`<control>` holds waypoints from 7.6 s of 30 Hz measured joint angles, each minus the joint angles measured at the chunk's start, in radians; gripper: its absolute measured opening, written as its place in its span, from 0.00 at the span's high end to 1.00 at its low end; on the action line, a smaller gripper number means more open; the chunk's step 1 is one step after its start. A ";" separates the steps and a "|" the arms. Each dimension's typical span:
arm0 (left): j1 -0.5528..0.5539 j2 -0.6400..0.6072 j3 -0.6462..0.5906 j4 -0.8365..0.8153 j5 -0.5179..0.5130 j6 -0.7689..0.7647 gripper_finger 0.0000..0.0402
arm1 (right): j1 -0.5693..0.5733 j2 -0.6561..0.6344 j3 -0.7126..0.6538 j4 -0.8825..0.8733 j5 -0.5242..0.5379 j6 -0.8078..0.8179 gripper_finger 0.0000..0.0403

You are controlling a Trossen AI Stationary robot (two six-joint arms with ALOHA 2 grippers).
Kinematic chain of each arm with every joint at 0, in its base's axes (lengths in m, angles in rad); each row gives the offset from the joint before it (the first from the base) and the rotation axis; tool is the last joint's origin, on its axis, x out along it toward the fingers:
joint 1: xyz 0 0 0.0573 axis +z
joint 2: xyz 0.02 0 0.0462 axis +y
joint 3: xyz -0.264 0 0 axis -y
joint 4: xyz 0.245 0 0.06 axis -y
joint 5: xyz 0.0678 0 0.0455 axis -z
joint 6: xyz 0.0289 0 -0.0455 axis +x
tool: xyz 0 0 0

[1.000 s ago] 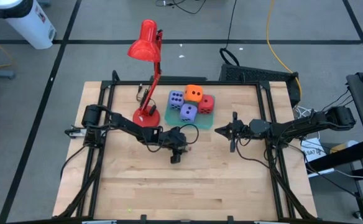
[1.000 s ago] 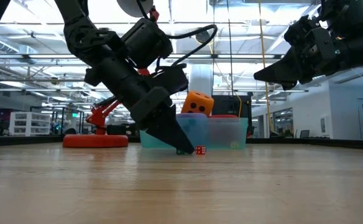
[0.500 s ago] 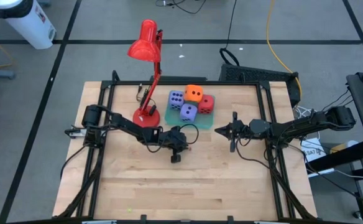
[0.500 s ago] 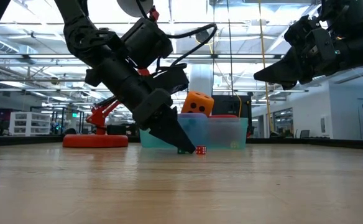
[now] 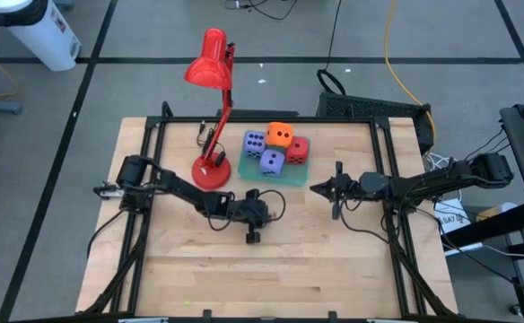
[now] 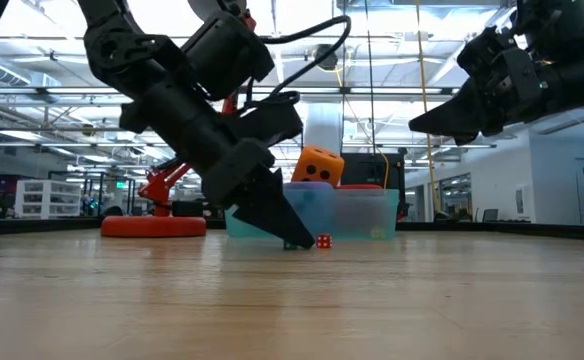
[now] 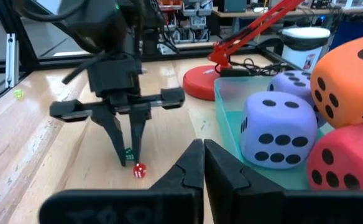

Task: Pick & Place Dice
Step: Put the small dark green die into the blue bin, then put the small red die into the blue bin

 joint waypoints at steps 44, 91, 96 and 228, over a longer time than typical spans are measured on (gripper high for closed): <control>0.362 -0.349 0.001 -0.203 -0.120 0.180 0.86 | 0.000 0.000 0.000 0.015 -0.007 0.015 1.00; -0.010 -1.293 -0.677 0.108 0.033 0.061 0.99 | 0.029 0.000 0.010 0.040 -0.164 0.096 0.73; 0.011 -1.381 -0.737 0.056 0.028 0.056 0.99 | 0.053 0.001 0.119 -0.185 -0.165 0.102 0.65; 0.319 -1.574 -0.759 -0.159 -0.006 -0.145 0.92 | -0.190 0.453 0.558 -0.474 0.120 0.061 0.87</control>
